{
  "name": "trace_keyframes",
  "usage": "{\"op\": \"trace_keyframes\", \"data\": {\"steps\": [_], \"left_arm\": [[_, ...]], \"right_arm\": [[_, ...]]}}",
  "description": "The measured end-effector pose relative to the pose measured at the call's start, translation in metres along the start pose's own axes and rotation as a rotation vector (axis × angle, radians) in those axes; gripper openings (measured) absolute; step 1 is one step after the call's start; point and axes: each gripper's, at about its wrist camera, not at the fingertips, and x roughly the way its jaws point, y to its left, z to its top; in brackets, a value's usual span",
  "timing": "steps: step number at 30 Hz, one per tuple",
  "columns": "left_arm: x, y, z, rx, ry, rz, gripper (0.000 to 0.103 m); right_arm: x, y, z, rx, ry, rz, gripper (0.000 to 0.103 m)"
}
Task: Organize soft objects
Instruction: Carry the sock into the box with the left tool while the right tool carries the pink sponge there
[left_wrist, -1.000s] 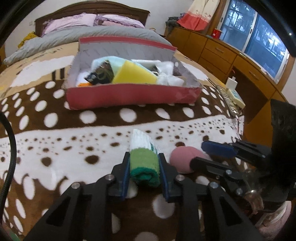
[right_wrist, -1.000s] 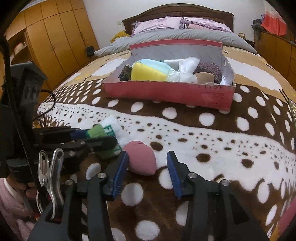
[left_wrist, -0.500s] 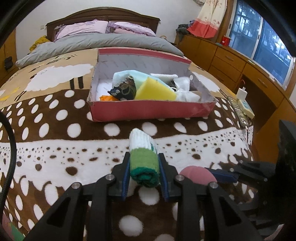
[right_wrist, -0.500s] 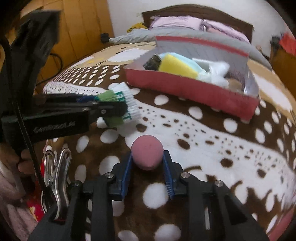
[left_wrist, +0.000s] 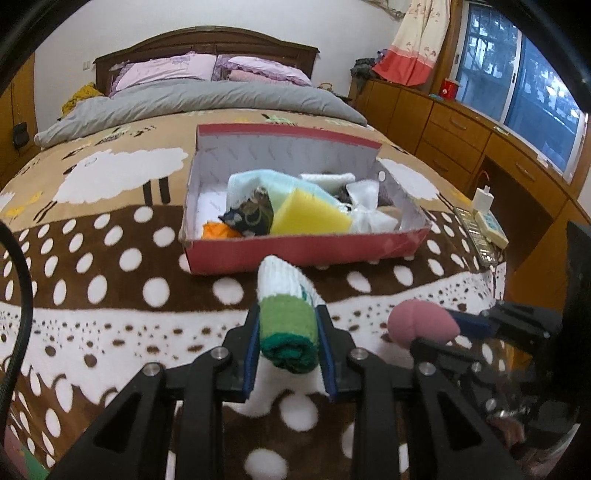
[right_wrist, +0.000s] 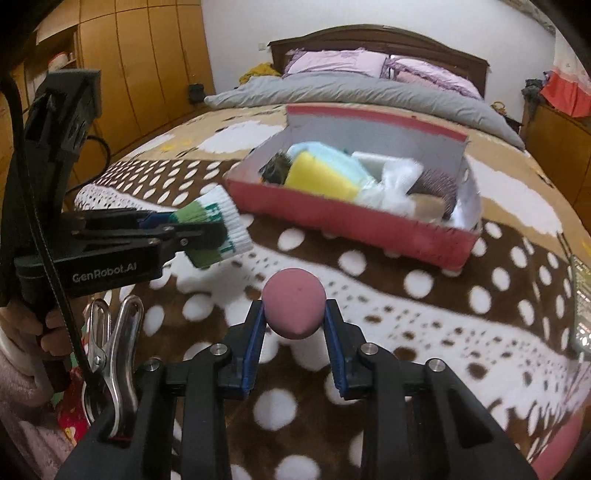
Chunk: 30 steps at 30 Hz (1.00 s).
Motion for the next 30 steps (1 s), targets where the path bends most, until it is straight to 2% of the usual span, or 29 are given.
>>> {"op": "trace_keyframes", "data": {"steps": [15,30], "left_arm": [[-0.001,-0.002,0.042,0.006,-0.062,0.012,0.028],[0.016,0.004,0.086,-0.017,-0.104,0.042,0.028]], "right_arm": [[-0.007,-0.024,0.041,0.075,-0.102,-0.085,0.032],[-0.002,-0.041,0.079,0.105,-0.164,-0.111,0.032]]}}
